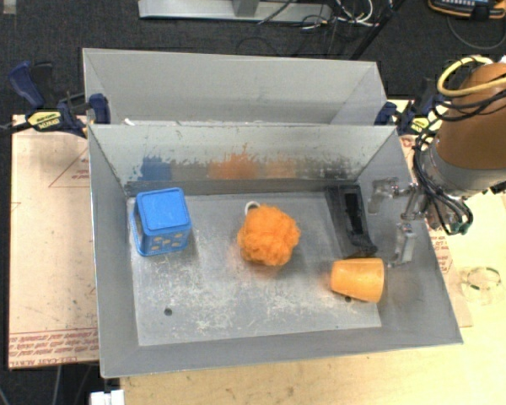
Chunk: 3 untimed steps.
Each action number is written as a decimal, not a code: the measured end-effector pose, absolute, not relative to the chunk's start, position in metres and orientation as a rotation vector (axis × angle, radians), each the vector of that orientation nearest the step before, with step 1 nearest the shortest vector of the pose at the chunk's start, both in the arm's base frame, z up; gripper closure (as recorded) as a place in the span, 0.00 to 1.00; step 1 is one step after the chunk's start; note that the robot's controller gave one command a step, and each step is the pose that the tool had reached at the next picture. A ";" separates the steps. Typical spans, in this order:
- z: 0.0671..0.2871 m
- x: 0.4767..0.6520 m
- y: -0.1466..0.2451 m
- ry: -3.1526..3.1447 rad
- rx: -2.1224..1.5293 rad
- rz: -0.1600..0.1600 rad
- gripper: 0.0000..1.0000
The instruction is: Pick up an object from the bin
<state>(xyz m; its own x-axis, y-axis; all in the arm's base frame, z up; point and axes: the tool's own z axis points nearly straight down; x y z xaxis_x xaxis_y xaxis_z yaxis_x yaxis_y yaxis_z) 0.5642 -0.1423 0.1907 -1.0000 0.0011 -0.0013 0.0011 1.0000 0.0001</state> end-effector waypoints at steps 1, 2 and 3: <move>0.168 0.558 -0.134 3.127 -0.195 -0.004 0.00; 0.101 0.540 -0.100 3.088 -0.569 0.002 0.00; 0.099 0.529 -0.098 3.069 -0.662 0.005 0.00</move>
Offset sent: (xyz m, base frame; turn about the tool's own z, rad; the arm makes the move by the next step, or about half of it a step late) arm -0.0264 0.0451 -0.0928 -0.3689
